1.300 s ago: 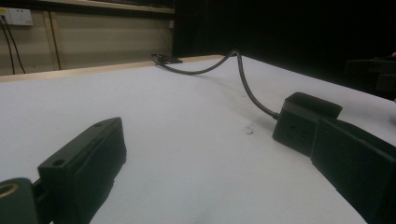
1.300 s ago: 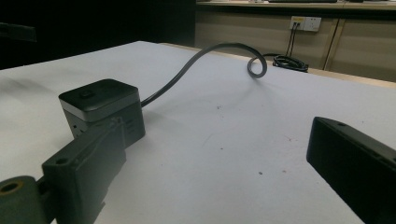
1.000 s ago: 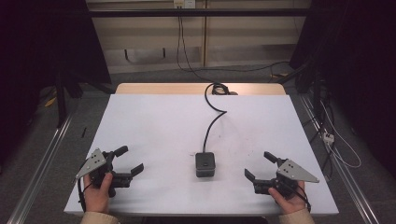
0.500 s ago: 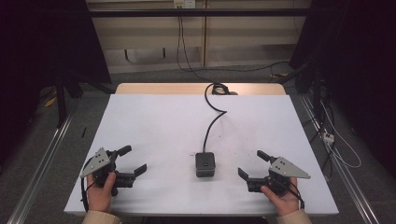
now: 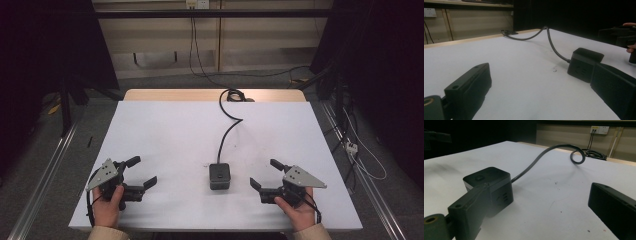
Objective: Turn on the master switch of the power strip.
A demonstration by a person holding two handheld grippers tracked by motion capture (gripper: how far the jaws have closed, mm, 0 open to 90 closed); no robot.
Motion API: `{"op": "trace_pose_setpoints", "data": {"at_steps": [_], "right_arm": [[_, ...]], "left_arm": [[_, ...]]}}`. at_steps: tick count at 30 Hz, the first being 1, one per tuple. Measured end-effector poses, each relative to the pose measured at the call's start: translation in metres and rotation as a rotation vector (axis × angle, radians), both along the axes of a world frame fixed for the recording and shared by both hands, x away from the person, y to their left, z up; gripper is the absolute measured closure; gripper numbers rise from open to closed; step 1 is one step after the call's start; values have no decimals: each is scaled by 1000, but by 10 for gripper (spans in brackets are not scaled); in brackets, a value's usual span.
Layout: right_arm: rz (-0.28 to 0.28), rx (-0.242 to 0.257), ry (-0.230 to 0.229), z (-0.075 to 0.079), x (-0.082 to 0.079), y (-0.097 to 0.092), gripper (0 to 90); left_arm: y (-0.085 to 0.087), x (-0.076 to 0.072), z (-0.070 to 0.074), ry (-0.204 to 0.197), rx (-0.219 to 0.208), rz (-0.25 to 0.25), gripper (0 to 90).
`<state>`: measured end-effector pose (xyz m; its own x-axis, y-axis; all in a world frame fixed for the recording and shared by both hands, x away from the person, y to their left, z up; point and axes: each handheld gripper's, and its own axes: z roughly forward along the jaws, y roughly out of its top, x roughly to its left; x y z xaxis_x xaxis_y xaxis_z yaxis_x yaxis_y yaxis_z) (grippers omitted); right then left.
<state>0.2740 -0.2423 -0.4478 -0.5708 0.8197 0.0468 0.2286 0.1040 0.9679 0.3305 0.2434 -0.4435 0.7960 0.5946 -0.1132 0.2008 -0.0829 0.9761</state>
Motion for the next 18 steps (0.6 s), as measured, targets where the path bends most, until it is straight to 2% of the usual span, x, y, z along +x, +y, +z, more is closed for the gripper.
{"op": "trace_pose_setpoints", "data": {"at_steps": [3, 18], "right_arm": [[1, 14, -2, 1, 1, 2, 47], [38, 10, 5, 0, 7, 16, 48]], "left_arm": [[0, 0, 0, -2, -7, 0, 31], [-1, -1, 0, 5, -15, -4, 31]]}}
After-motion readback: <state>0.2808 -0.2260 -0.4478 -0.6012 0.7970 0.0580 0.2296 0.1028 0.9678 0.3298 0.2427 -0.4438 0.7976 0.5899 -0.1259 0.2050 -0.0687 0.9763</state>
